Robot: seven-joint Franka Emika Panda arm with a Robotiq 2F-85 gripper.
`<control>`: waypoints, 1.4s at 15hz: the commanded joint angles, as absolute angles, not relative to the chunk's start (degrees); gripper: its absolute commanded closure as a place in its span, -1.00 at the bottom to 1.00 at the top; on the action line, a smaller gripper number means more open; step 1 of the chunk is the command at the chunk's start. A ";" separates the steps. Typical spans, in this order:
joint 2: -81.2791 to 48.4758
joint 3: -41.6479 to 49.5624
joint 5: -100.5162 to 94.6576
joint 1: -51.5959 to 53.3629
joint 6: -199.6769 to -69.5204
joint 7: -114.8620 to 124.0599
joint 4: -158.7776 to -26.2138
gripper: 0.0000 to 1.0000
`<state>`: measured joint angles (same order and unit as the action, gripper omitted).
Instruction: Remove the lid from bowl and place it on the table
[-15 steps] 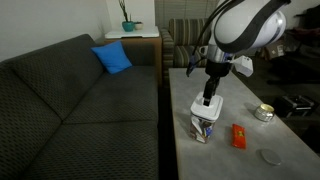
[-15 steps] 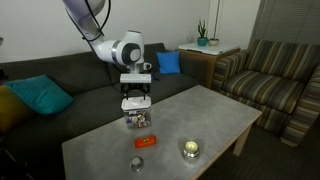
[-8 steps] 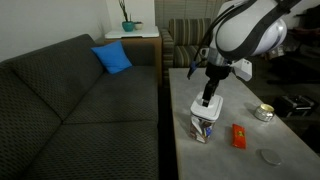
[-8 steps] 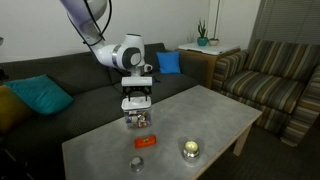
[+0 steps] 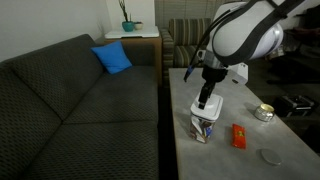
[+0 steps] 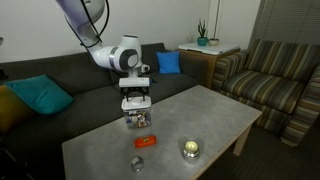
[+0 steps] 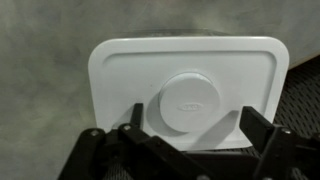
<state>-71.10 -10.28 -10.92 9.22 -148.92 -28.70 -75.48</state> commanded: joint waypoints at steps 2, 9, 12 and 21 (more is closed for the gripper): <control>-71.79 -10.48 -11.99 9.33 -149.51 -28.34 -74.98 -0.20; -70.69 -10.39 -12.10 9.34 -149.55 -28.19 -75.73 0.46; -68.43 -10.79 -11.77 8.91 -148.88 -27.97 -77.72 0.46; -59.35 -10.75 -12.11 8.64 -147.78 -27.65 -85.86 0.46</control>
